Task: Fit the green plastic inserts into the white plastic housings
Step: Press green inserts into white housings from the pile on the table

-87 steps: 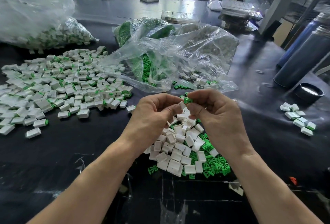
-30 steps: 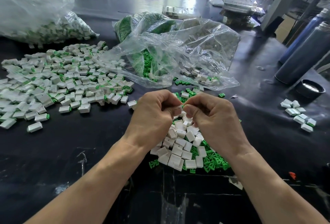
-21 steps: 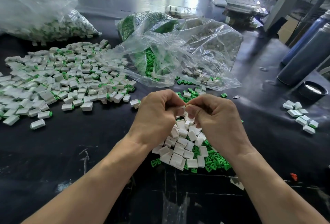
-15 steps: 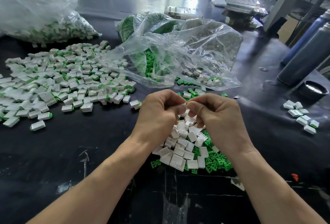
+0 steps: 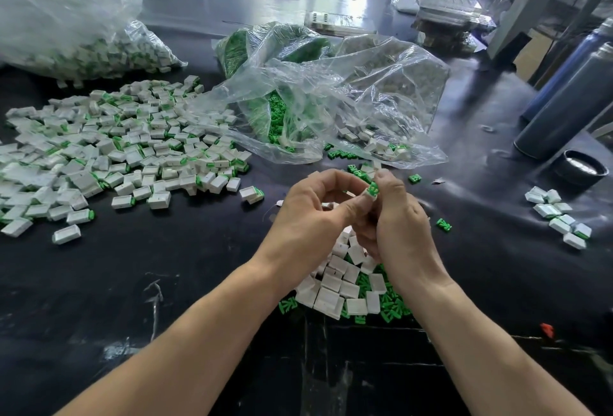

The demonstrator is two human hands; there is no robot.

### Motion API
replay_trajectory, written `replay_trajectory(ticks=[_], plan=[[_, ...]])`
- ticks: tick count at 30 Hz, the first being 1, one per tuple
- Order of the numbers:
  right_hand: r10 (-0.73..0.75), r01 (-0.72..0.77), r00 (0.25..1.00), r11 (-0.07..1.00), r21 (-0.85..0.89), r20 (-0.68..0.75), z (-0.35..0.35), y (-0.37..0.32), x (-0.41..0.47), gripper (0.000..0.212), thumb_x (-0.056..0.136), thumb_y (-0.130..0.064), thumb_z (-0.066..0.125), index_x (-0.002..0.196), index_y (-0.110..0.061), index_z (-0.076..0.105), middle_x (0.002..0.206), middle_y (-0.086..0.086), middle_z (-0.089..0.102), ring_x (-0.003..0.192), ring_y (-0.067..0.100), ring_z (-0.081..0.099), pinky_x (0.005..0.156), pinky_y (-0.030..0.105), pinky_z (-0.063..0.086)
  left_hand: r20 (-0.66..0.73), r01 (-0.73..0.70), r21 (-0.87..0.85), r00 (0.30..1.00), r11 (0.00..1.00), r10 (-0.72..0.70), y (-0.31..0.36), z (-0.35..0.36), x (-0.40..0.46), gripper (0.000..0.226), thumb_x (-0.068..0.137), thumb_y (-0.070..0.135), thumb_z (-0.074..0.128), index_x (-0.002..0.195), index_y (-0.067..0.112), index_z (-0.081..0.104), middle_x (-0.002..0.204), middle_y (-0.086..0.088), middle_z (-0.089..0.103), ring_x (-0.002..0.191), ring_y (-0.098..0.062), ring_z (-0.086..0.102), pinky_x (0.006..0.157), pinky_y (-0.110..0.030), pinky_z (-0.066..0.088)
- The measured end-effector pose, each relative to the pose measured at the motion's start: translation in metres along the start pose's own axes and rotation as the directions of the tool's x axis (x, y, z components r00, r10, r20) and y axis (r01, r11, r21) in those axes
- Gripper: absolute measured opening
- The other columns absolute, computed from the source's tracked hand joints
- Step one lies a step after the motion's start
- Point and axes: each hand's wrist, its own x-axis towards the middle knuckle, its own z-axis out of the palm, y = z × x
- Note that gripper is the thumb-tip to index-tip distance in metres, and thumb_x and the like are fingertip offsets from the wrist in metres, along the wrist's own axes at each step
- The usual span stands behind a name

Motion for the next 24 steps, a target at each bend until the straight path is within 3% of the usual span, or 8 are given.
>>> replay_trajectory(ticks=[5, 10, 12, 14, 16, 19, 22, 24], plan=[[-0.070, 0.055, 0.995, 0.983, -0.177, -0.075, 0.0029, 0.0060, 0.0039, 0.058, 0.089, -0.058, 0.028, 0.047, -0.027, 0.055, 0.045, -0.007, 0.044, 0.044, 0.010, 0.040, 0.055, 0.037, 0.035, -0.023, 0.001, 0.045, 1.000, 0.999, 0.001, -0.0025, 0.0012, 0.0004, 0.008, 0.095, 0.014, 0.071, 0.102, 0.010, 0.072, 0.107, -0.022, 0.070, 0.103, -0.043, 0.065, 0.099, -0.059, 0.050], [-0.038, 0.035, 0.996, 0.998, -0.042, -0.078, 0.0040, 0.0065, 0.0027, 0.054, 0.089, -0.058, 0.033, 0.050, -0.026, 0.052, 0.047, -0.008, 0.038, 0.046, 0.013, 0.033, 0.053, 0.038, 0.030, -0.034, -0.014, 0.050, 0.999, 0.999, 0.015, -0.0021, 0.0015, 0.0005, 0.007, 0.094, 0.014, 0.073, 0.099, 0.010, 0.073, 0.100, -0.018, 0.072, 0.097, -0.039, 0.069, 0.097, -0.058, 0.052], [-0.006, 0.007, 0.998, 1.000, 0.015, -0.068, 0.0033, 0.0066, 0.0016, 0.065, 0.088, -0.067, 0.034, 0.058, -0.015, 0.059, 0.046, -0.008, 0.036, 0.044, 0.013, 0.031, 0.050, 0.033, 0.028, -0.037, -0.014, 0.052, 0.999, 0.999, 0.016, -0.0017, 0.0024, 0.0008, 0.007, 0.093, 0.015, 0.074, 0.098, 0.010, 0.073, 0.102, -0.018, 0.072, 0.096, -0.038, 0.070, 0.097, -0.058, 0.053], [0.013, -0.012, 0.998, 1.000, 0.006, -0.060, 0.0026, 0.0076, 0.0020, 0.080, 0.086, -0.076, 0.033, 0.080, -0.006, 0.071, 0.046, -0.008, 0.036, 0.043, 0.011, 0.033, 0.047, 0.028, 0.029, -0.043, -0.013, 0.055, 0.999, 0.998, 0.016, -0.0014, 0.0028, 0.0008, 0.007, 0.093, 0.015, 0.074, 0.098, 0.010, 0.073, 0.102, -0.019, 0.072, 0.094, -0.038, 0.071, 0.094, -0.057, 0.054], [-0.011, 0.011, 0.999, 1.000, -0.013, -0.045, 0.0027, 0.0085, 0.0033, 0.076, 0.090, -0.072, 0.033, 0.089, -0.008, 0.074, 0.048, -0.005, 0.039, 0.045, 0.012, 0.034, 0.046, 0.027, 0.030, -0.045, -0.020, 0.062, 0.999, 0.998, 0.023, -0.0013, 0.0036, 0.0002, 0.008, 0.093, 0.016, 0.075, 0.098, 0.011, 0.073, 0.099, -0.017, 0.074, 0.091, -0.039, 0.072, 0.090, -0.058, 0.056], [-0.041, 0.040, 0.998, 0.998, -0.038, -0.051, 0.0048, 0.0073, 0.0039, 0.068, 0.093, -0.061, 0.035, 0.086, -0.005, 0.071, 0.052, 0.010, 0.049, 0.049, 0.013, 0.037, 0.054, 0.036, 0.032, -0.049, -0.030, 0.085, 0.998, 0.996, 0.035, -0.0013, 0.0047, -0.0005, 0.008, 0.094, 0.019, 0.074, 0.099, 0.012, 0.073, 0.096, -0.014, 0.075, 0.092, -0.042, 0.070, 0.088, -0.059, 0.056], [-0.087, 0.078, 0.991, 0.993, -0.091, -0.099, 0.0048, 0.0081, 0.0046, 0.057, 0.094, -0.052, 0.032, 0.065, -0.026, 0.074, 0.046, -0.012, 0.047, 0.043, 0.002, 0.042, 0.052, 0.028, 0.035, -0.050, -0.038, 0.094, 0.998, 0.995, 0.043, -0.0012, 0.0054, -0.0011, 0.009, 0.094, 0.020, 0.074, 0.099, 0.013, 0.073, 0.097, -0.012, 0.075, 0.093, -0.038, 0.071, 0.089, -0.058, 0.056], [-0.114, 0.097, 0.986, 0.985, -0.141, -0.119, 0.0063, 0.0046, 0.0025, 0.059, 0.095, -0.047, 0.030, 0.048, -0.044, 0.065, 0.044, -0.020, 0.051, 0.043, -0.003, 0.049, 0.052, 0.019, 0.035, -0.057, -0.046, 0.102, 0.997, 0.994, 0.052, -0.0013, 0.0060, -0.0014, 0.009, 0.093, 0.020, 0.075, 0.099, 0.013, 0.073, 0.096, -0.010, 0.076, 0.092, -0.034, 0.072, 0.088, -0.056, 0.056]])
